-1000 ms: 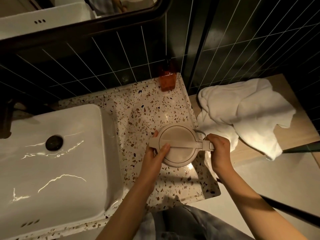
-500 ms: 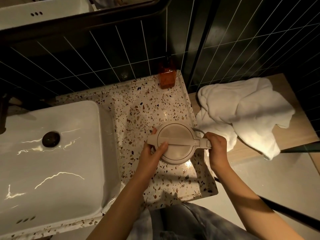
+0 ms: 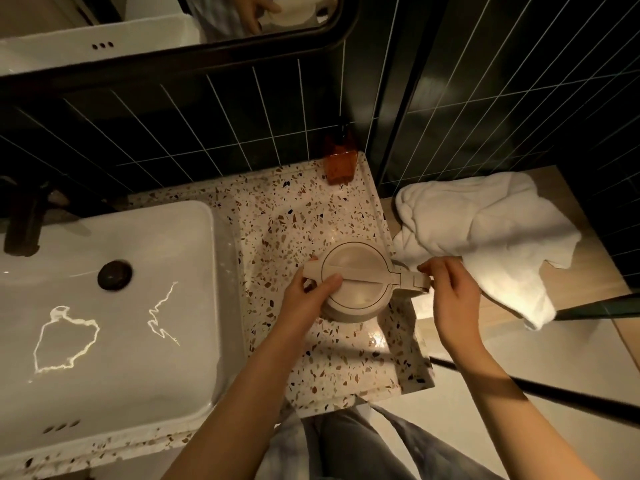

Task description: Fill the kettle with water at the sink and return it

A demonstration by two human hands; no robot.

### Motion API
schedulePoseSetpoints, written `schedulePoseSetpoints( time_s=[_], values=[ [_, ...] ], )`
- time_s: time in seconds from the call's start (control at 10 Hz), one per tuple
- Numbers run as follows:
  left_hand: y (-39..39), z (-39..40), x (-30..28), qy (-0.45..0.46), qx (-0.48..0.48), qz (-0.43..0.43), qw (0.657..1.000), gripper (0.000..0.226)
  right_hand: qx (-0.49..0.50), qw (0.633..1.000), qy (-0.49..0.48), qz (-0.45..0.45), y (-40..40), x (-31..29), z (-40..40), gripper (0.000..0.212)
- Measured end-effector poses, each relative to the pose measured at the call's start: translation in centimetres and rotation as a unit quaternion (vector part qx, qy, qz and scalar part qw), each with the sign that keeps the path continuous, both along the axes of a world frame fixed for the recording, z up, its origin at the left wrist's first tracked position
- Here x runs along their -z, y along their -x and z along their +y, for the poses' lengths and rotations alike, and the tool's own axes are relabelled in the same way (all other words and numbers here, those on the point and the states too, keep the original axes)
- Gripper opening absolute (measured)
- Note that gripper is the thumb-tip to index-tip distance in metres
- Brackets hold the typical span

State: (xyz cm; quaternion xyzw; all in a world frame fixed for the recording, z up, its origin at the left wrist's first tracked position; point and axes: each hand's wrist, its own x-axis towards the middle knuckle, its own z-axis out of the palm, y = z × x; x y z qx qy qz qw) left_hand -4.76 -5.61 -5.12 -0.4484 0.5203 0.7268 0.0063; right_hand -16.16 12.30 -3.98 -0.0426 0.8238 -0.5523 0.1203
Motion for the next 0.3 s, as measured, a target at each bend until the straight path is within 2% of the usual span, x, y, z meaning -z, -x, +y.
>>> schedulePoseSetpoints(
  time_s=[0.1,0.3],
  values=[
    [-0.6,-0.1,-0.1,0.007,-0.004,-0.001,1.000,0.052,0.003,0.999,-0.033,-0.006,-1.3,-0.3,0.9,0.025],
    [-3.9,0.9,-2.1,0.111,0.094,0.022,0.989,0.037,0.052,0.992,-0.086,-0.077,-6.5,1.3,1.9,0.036]
  ],
)
